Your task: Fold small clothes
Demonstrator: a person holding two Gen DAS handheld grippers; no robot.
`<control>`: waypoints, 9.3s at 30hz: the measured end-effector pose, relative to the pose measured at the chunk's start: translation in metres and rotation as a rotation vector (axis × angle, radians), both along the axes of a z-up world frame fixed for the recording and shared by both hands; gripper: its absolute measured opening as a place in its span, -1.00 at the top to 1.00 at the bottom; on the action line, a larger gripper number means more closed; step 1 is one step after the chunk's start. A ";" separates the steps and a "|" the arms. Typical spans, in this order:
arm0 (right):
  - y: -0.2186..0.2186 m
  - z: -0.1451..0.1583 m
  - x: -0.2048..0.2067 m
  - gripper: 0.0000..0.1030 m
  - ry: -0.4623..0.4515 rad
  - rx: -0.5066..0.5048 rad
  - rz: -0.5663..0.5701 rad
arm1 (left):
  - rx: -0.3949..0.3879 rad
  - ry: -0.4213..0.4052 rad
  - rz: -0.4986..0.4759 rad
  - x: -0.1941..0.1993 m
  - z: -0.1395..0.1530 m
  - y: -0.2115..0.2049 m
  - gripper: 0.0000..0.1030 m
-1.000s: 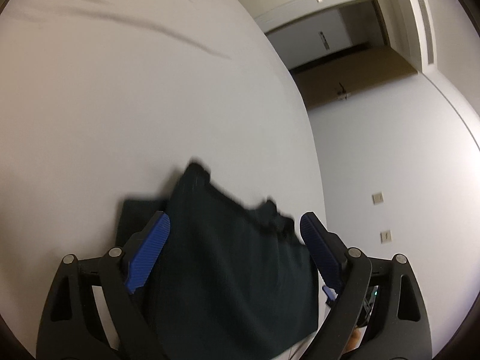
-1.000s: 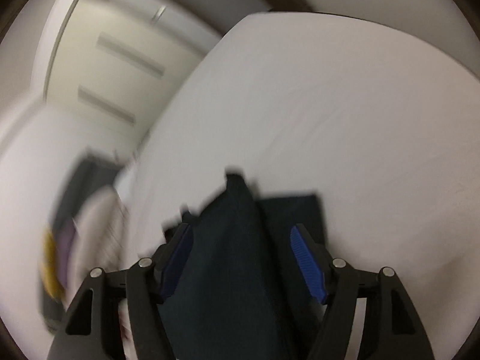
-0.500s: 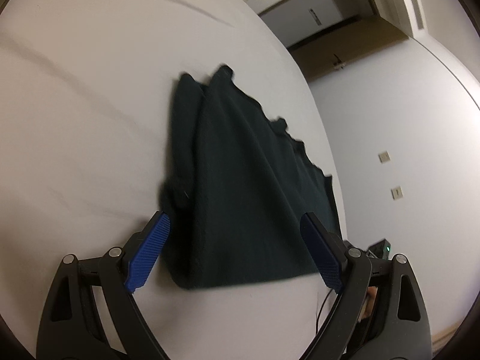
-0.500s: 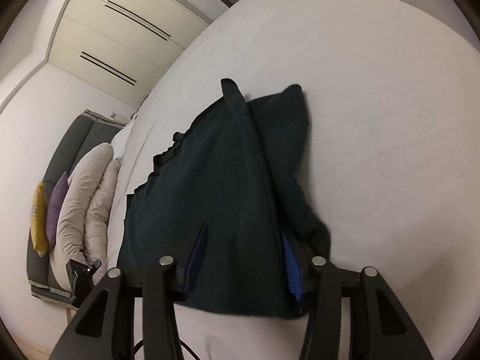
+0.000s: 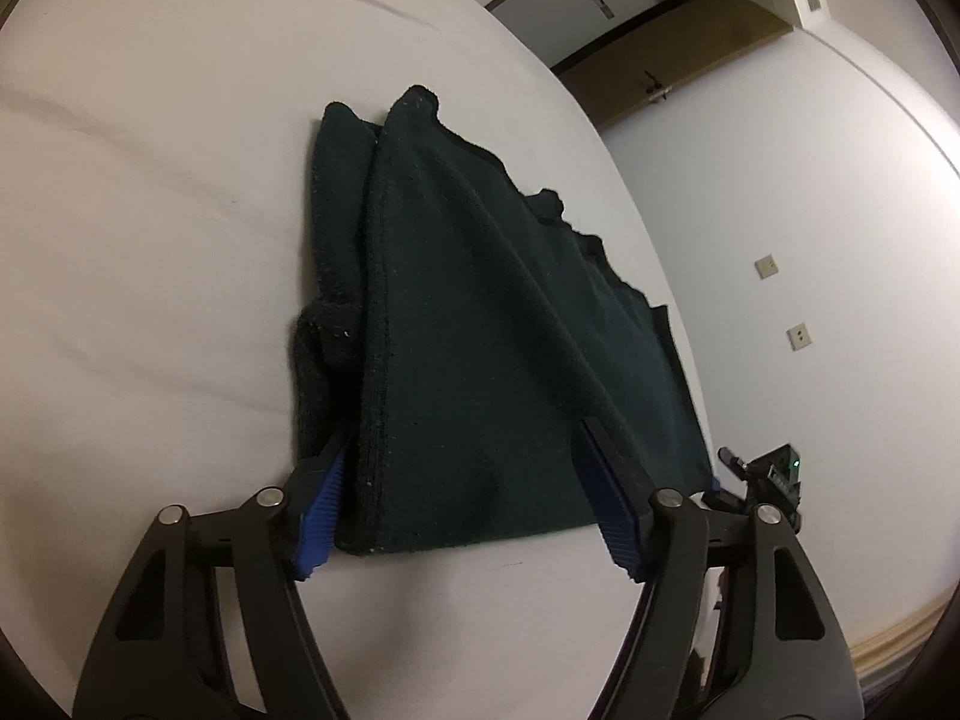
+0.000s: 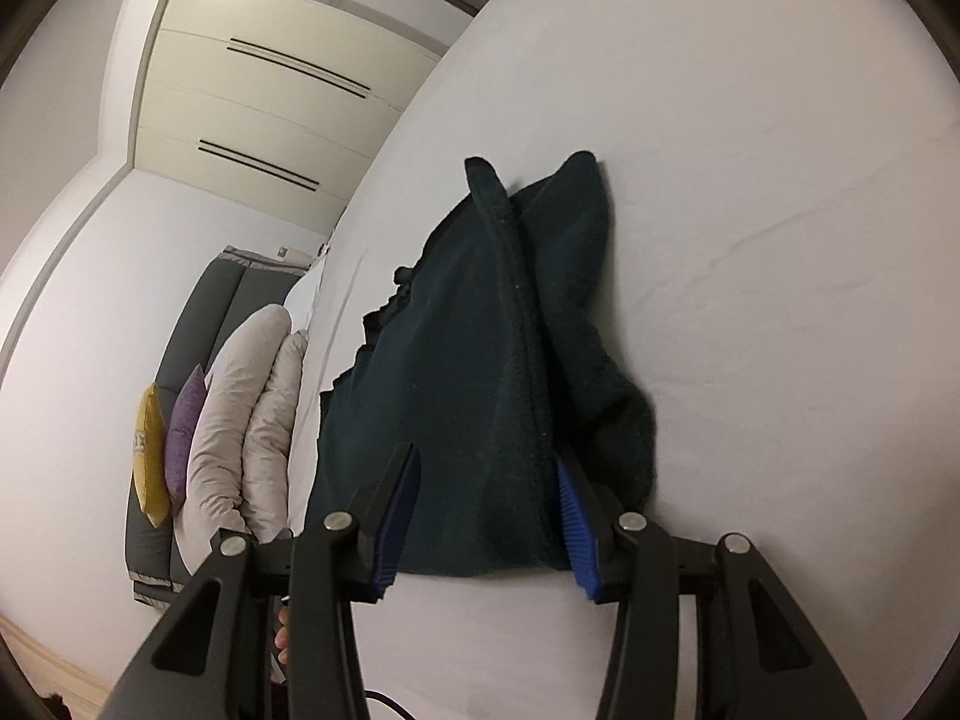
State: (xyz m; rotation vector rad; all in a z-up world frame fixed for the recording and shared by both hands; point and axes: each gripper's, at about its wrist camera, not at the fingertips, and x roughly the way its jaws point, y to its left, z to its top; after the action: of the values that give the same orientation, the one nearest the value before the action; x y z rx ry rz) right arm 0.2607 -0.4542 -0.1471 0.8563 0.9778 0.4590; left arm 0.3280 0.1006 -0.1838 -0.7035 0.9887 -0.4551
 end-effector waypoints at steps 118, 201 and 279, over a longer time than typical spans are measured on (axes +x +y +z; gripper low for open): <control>0.150 0.026 0.017 -0.46 -0.164 0.009 0.020 | -0.394 0.018 0.458 -0.090 -0.026 0.008 -0.74; 0.198 -0.005 0.142 0.75 0.044 -0.035 0.342 | 0.591 -0.366 -0.057 0.041 0.061 -0.255 0.79; -0.033 -0.071 -0.034 0.81 0.081 0.131 -0.020 | 0.607 -0.265 -0.391 0.211 0.003 -0.336 -0.55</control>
State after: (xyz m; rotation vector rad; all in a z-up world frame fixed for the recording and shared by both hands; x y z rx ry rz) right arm 0.2265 -0.4869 -0.2179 1.0080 1.0207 0.4788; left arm 0.5391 -0.2355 -0.1805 0.1000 0.9439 -0.5353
